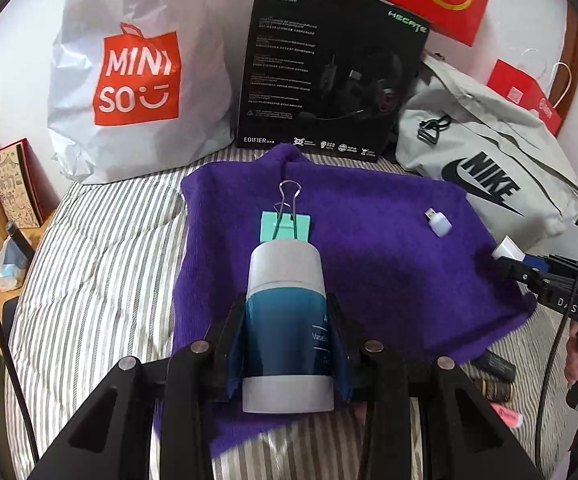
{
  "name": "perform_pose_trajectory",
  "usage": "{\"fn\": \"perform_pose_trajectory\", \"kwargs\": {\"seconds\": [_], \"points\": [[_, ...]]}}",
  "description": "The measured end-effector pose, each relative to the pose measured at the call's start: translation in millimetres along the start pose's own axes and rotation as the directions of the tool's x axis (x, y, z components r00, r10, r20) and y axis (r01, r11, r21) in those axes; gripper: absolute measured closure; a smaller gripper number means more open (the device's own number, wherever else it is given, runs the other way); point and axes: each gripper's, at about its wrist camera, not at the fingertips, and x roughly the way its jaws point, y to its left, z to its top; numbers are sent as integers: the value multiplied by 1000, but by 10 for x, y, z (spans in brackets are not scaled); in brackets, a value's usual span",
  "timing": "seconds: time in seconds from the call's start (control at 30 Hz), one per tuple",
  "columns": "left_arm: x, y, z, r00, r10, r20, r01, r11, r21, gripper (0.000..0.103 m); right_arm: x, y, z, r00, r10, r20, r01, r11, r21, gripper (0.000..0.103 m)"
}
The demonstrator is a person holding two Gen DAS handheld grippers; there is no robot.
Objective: Organize rigid objects
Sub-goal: 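Carry the deodorant beside the clip while the right tool carries the jar beside the adapter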
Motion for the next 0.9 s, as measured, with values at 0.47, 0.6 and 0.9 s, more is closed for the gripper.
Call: {"fn": "perform_pose_trajectory", "kwargs": {"seconds": [0.47, 0.6, 0.9], "points": [[516, 2, 156, 997, -7, -82, 6, 1000, -11, 69, 511, -8, 158, 998, -6, -60, 5, 1000, -17, 72], [571, -48, 148, 995, 40, -91, -37, 999, 29, 69, 568, 13, 169, 998, -14, -67, 12, 999, -30, 72], [644, -127, 187, 992, 92, -88, -85, 993, 76, 69, 651, 63, 205, 997, -32, -69, 28, 998, -61, 72]]}}
